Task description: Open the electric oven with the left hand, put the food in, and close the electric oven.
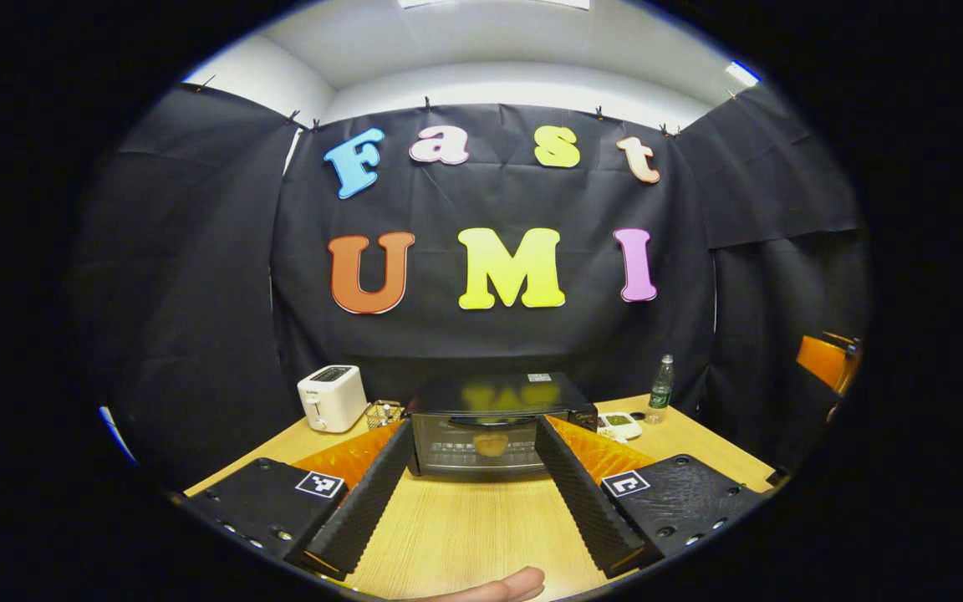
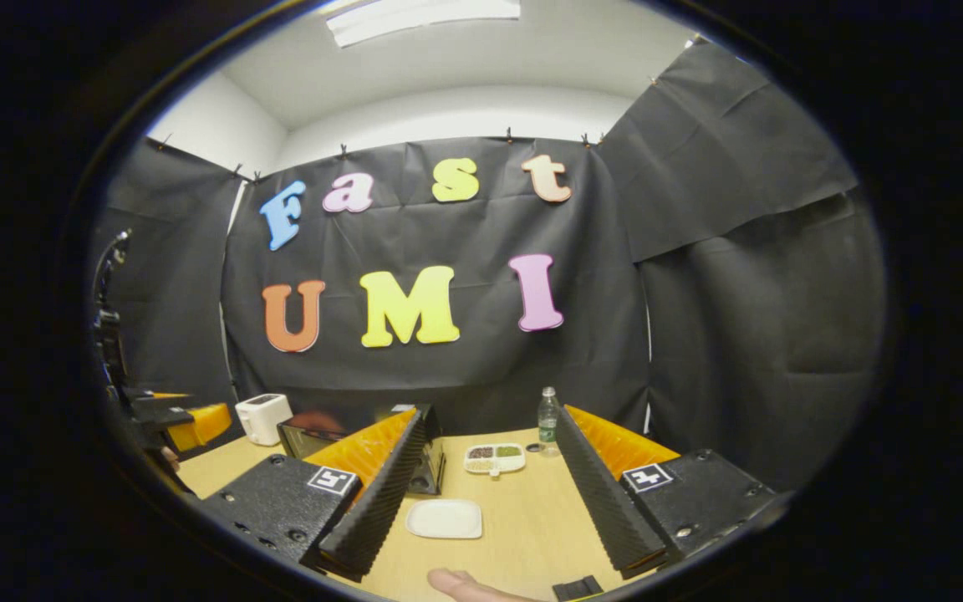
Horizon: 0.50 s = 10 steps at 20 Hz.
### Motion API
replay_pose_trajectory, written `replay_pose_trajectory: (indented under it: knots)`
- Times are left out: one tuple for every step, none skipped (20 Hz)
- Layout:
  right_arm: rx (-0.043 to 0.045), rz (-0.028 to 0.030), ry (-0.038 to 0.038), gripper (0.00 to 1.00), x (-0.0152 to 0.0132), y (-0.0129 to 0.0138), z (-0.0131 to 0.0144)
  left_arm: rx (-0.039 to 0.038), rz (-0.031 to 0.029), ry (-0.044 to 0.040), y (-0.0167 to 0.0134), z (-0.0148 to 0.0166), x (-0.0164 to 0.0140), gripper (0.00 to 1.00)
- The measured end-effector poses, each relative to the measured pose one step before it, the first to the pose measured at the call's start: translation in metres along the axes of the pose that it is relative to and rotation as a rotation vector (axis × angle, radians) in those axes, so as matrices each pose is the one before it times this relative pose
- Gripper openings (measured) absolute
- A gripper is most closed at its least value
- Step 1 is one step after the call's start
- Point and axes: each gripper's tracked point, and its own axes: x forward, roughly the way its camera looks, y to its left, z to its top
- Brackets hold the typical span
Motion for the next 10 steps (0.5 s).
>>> replay_pose_trajectory:
  knots:
    - [-0.00461,-0.00181,-0.01109,0.94,-0.00394,0.00111,0.00264,-0.00725,-0.00267,-0.01452,-0.00052,0.00455,-0.00968,0.96]
    - [-0.00906,0.00173,-0.00497,0.94,-0.00281,0.00382,-0.00030,-0.00704,-0.01146,-0.01496,-0.00285,0.00427,-0.00781,0.96]
    - [-0.01123,0.01056,-0.00451,0.94,-0.00382,0.00459,-0.00017,-0.00536,-0.00872,-0.00985,-0.00244,0.00232,-0.00738,0.96]
    - [-0.00898,0.01253,-0.00179,0.94,-0.00372,0.00534,0.00001,-0.00312,0.00159,-0.00553,0.00080,0.00133,-0.00765,0.96]
    - [-0.00606,0.00892,0.00054,0.94,-0.00327,0.00340,-0.00170,0.00545,0.00254,0.00156,0.00155,-0.00078,-0.00521,0.96]
    - [-0.00489,0.00608,-0.00048,0.94,-0.00315,0.00224,-0.00101,0.00583,0.00766,0.00292,0.00164,-0.00202,-0.00468,0.96]
    - [-0.00672,0.00714,0.00379,0.94,-0.00350,0.00259,-0.00270,0.00369,0.00730,0.00075,0.00223,-0.00126,-0.00311,0.96]
    - [-0.00435,0.00765,0.00381,0.94,-0.00389,0.00356,-0.00143,-0.00046,0.00335,0.00136,0.00088,0.00017,-0.00252,0.96]
    - [-0.00384,0.00870,0.00023,0.94,-0.00322,0.00289,0.00097,-0.00138,0.00016,-0.00372,-0.00006,0.00101,-0.00222,0.96]
    - [-0.00451,0.00181,-0.00243,0.94,-0.00094,0.00104,0.00035,0.00231,0.00011,-0.00388,-0.00007,0.00105,-0.00223,0.96]
